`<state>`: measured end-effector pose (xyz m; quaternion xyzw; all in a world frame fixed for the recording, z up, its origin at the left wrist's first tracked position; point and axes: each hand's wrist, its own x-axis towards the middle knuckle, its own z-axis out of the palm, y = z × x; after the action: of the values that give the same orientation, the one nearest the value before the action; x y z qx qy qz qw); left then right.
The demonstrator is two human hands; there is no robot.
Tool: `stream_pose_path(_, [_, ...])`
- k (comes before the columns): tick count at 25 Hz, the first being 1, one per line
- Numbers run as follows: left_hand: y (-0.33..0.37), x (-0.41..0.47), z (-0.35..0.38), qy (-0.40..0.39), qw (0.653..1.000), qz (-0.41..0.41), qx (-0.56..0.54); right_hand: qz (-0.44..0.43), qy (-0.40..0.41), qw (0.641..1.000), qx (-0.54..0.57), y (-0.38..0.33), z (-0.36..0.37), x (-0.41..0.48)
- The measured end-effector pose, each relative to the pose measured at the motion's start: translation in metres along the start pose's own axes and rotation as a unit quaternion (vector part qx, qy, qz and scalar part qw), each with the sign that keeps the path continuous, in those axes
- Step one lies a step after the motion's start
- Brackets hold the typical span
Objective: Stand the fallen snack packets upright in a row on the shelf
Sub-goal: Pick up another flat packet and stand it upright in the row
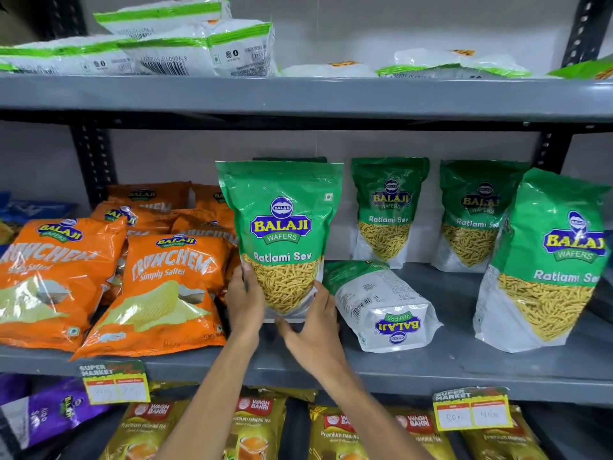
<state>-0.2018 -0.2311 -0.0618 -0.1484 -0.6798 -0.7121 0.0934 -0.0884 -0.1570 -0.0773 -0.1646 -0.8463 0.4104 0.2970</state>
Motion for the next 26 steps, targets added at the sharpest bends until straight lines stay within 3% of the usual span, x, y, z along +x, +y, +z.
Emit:
stream_pose_path(9, [0.004,-0.015,-0.007,0.017,1.000,0.022,0.010,-0.035,-0.026,0.999,0.002,-0.001,-0.012,-0.023])
stream_pose_path(11, [0.010,-0.028,-0.002,0.089,0.992,0.089,0.018,-0.080,-0.019,0.996,0.032,-0.006,-0.028,-0.027])
stream_pose_path(13, [0.020,-0.050,0.006,0.164,0.961,0.221,0.031,-0.125,0.047,0.990,0.050,-0.011,-0.056,-0.022])
stream_pose_path(14, [0.024,-0.060,0.014,0.160,0.945,0.283,0.034,-0.140,0.101,0.984,0.050,-0.010,-0.075,-0.014])
stream_pose_path(16, [0.032,-0.080,0.033,0.082,0.933,0.346,0.058,-0.144,0.202,0.969,0.013,0.000,-0.116,0.008])
stream_pose_path(18, [0.041,-0.095,0.055,-0.054,0.951,0.278,0.121,-0.071,0.224,0.969,-0.075,0.018,-0.153,0.030])
stream_pose_path(20, [0.044,-0.106,0.079,-0.168,0.952,0.134,0.219,0.078,0.146,0.975,-0.145,0.047,-0.177,0.047])
stream_pose_path(23, [0.045,-0.115,0.100,-0.193,0.961,-0.021,0.196,0.264,-0.052,0.961,-0.063,0.076,-0.185,0.052])
stream_pose_path(26, [0.052,-0.114,0.107,-0.168,0.975,-0.139,0.049,0.262,-0.082,0.958,0.077,0.091,-0.185,0.049])
